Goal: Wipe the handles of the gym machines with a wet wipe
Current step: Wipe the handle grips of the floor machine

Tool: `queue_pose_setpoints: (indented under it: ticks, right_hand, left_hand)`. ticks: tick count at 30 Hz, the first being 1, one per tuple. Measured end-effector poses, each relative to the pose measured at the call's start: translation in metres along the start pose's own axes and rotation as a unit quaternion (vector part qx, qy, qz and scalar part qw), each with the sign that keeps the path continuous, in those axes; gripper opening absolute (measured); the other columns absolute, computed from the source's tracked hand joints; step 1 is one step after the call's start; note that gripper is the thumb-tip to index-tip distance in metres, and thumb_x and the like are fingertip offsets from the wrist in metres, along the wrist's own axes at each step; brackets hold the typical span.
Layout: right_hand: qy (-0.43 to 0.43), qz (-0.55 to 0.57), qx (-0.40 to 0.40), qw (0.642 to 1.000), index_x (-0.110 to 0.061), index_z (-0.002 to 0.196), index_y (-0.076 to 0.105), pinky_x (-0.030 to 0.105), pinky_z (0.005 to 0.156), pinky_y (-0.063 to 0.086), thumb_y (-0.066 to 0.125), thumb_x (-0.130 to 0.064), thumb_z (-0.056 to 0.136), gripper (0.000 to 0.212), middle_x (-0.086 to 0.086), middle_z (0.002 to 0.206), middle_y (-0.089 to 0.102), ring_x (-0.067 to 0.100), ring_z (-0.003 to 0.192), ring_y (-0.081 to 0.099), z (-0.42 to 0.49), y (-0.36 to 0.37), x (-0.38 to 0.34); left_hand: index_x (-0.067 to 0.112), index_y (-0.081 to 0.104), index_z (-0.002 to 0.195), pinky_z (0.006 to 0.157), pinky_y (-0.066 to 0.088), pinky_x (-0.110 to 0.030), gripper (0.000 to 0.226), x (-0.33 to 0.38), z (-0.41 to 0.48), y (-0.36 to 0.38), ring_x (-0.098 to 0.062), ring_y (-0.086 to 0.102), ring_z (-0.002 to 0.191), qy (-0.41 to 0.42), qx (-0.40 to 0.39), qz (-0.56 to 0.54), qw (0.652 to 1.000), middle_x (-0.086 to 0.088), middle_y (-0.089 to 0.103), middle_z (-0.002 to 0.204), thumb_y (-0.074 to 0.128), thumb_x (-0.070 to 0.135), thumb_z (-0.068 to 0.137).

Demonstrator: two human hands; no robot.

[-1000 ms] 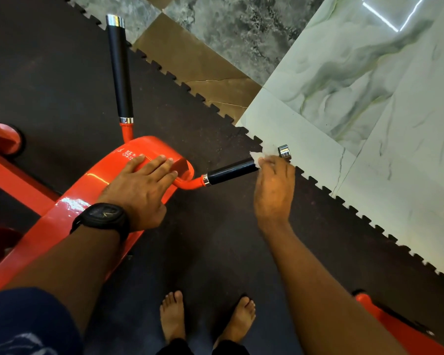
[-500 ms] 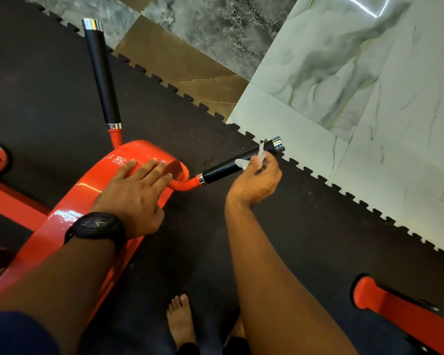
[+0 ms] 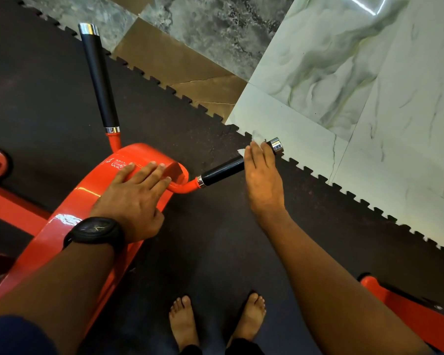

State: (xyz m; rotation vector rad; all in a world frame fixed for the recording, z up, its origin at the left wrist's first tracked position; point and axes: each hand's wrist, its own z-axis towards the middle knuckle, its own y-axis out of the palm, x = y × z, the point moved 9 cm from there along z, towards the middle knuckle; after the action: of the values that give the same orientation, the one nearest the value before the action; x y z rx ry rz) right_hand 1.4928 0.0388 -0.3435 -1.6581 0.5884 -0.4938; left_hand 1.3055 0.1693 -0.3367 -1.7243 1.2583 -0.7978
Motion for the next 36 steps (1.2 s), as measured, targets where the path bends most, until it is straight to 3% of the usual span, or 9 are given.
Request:
queue_pose_setpoints:
  ticks: [4, 8, 12, 17, 23, 28, 31, 33, 36]
  right_hand:
    - [-0.109, -0.118, -0.049, 0.986, 0.001, 0.144, 0.039, 0.042, 0.118, 0.031, 0.067, -0.006, 0.088, 0.063, 0.020, 0.145, 0.044, 0.035, 0.143, 0.030, 0.014, 0.004, -0.026]
    - [-0.059, -0.099, -0.061, 0.991, -0.004, 0.134, 0.048, 0.042, 0.110, 0.039, 0.067, -0.011, 0.088, 0.051, 0.018, 0.137, 0.050, 0.033, 0.135, 0.040, 0.024, -0.003, -0.024]
    - [-0.175, -0.118, -0.105, 0.972, -0.001, 0.137, 0.047, 0.041, 0.102, 0.047, 0.060, -0.011, 0.093, 0.047, 0.019, 0.131, 0.051, 0.034, 0.128, 0.044, 0.000, 0.020, -0.080]
    - [-0.059, -0.217, -0.126, 0.966, -0.004, 0.127, 0.053, 0.040, 0.097, 0.047, 0.068, -0.015, 0.088, 0.043, 0.017, 0.121, 0.053, 0.033, 0.119, 0.048, 0.030, -0.001, -0.041]
    - [-0.115, -0.255, -0.189, 0.941, -0.007, 0.120, 0.057, 0.038, 0.086, 0.046, 0.068, -0.026, 0.090, 0.037, 0.014, 0.108, 0.059, 0.028, 0.102, 0.059, 0.038, 0.008, -0.064]
    - [-0.054, -0.145, -0.128, 0.980, -0.006, 0.125, 0.056, 0.042, 0.102, 0.043, 0.070, -0.020, 0.088, 0.042, 0.015, 0.119, 0.058, 0.030, 0.118, 0.052, 0.032, -0.004, -0.035]
    - [0.007, 0.072, 0.059, 0.996, -0.002, 0.130, 0.060, 0.043, 0.101, 0.047, 0.063, -0.004, 0.086, 0.043, 0.015, 0.134, 0.060, 0.032, 0.132, 0.050, -0.002, -0.009, -0.022]
    - [0.114, 0.206, 0.211, 0.949, -0.003, 0.126, 0.066, 0.036, 0.095, 0.054, 0.058, -0.002, 0.088, 0.039, 0.011, 0.131, 0.065, 0.028, 0.123, 0.058, -0.025, -0.008, 0.000]
    - [0.310, 0.373, 0.314, 0.816, -0.004, 0.123, 0.068, 0.014, 0.087, 0.049, 0.067, 0.004, 0.087, 0.037, 0.008, 0.125, 0.067, 0.021, 0.105, 0.059, -0.032, 0.000, 0.010]
  left_hand:
    - [0.014, 0.061, 0.136, 0.114, 0.028, -0.053, 0.076, 0.000, 0.000, 0.002, -0.028, 0.041, 0.143, -0.001, -0.011, 0.003, 1.000, -0.012, 0.048, 0.151, 0.050, 0.042, 0.067]
    - [0.018, 0.049, 0.147, 0.120, 0.017, -0.050, 0.079, -0.002, 0.000, -0.001, -0.024, 0.027, 0.150, -0.015, -0.015, -0.005, 1.000, -0.009, 0.034, 0.160, 0.043, 0.044, 0.072]
    - [0.013, 0.061, 0.136, 0.114, 0.026, -0.052, 0.074, 0.001, -0.001, -0.003, -0.029, 0.043, 0.141, -0.002, 0.003, -0.005, 1.000, -0.013, 0.049, 0.150, 0.050, 0.039, 0.067]
    - [0.015, 0.054, 0.142, 0.118, 0.021, -0.051, 0.077, 0.000, 0.000, 0.000, -0.027, 0.035, 0.146, -0.007, -0.005, -0.017, 1.000, -0.011, 0.042, 0.155, 0.046, 0.040, 0.070]
    - [0.013, 0.061, 0.136, 0.113, 0.019, -0.049, 0.076, 0.000, 0.000, 0.000, -0.029, 0.044, 0.141, -0.006, 0.002, 0.005, 1.000, -0.013, 0.050, 0.149, 0.051, 0.039, 0.066]
    - [0.013, 0.059, 0.138, 0.114, 0.018, -0.049, 0.076, 0.001, 0.001, 0.000, -0.028, 0.042, 0.142, -0.003, -0.008, 0.011, 1.000, -0.013, 0.048, 0.151, 0.049, 0.041, 0.067]
    - [0.013, 0.060, 0.137, 0.113, 0.019, -0.049, 0.076, 0.001, 0.000, 0.000, -0.029, 0.042, 0.142, -0.004, -0.015, 0.016, 1.000, -0.013, 0.049, 0.150, 0.050, 0.041, 0.067]
    - [0.013, 0.059, 0.137, 0.113, 0.021, -0.050, 0.075, 0.001, 0.001, 0.001, -0.028, 0.041, 0.142, -0.004, -0.014, 0.018, 1.000, -0.013, 0.048, 0.150, 0.050, 0.041, 0.068]
    - [0.012, 0.060, 0.136, 0.112, 0.025, -0.052, 0.075, 0.001, 0.001, 0.001, -0.029, 0.042, 0.142, -0.002, -0.005, 0.016, 1.000, -0.014, 0.049, 0.149, 0.046, 0.040, 0.068]
